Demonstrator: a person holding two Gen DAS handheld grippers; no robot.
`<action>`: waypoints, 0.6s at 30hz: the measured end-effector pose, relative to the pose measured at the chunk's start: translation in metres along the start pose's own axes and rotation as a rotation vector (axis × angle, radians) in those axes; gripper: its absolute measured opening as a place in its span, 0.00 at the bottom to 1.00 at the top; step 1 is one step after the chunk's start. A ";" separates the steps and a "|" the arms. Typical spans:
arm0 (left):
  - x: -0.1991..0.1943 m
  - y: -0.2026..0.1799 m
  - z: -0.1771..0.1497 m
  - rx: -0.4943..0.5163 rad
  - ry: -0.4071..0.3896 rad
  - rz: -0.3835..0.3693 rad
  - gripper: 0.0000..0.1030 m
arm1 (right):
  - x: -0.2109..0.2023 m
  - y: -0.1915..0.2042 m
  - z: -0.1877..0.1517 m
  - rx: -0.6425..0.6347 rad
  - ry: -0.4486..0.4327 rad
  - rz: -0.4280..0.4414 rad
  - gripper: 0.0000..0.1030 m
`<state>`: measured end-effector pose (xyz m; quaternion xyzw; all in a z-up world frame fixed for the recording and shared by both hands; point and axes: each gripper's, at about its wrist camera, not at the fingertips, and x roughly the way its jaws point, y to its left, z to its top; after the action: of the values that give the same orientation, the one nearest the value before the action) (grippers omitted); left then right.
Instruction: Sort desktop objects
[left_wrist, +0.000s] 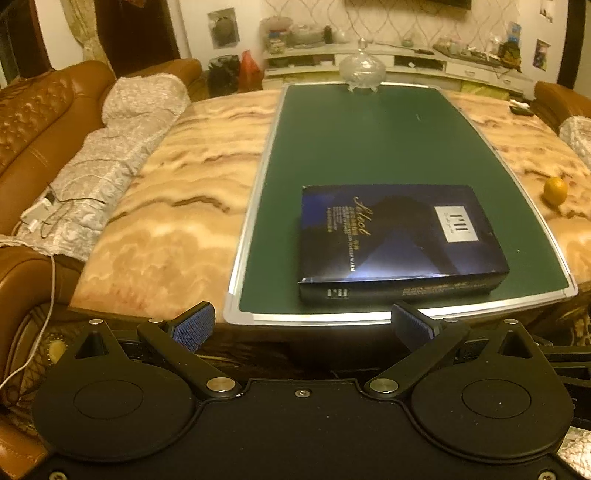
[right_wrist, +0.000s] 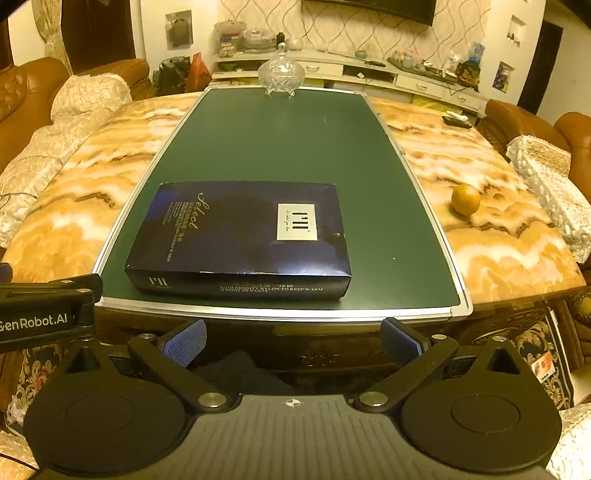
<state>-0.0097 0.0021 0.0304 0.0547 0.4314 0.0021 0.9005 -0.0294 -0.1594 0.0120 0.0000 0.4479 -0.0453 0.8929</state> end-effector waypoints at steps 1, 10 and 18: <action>-0.002 0.001 0.000 -0.004 -0.003 0.000 1.00 | -0.002 0.000 0.000 0.003 -0.002 0.004 1.00; -0.009 0.007 -0.004 -0.014 -0.012 -0.011 1.00 | -0.009 0.002 -0.001 0.010 -0.010 -0.006 1.00; -0.007 0.006 -0.007 -0.003 -0.003 -0.010 1.00 | -0.011 -0.003 -0.003 0.037 -0.010 -0.008 1.00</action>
<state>-0.0194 0.0085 0.0326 0.0513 0.4301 -0.0020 0.9013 -0.0380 -0.1611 0.0190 0.0146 0.4424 -0.0574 0.8948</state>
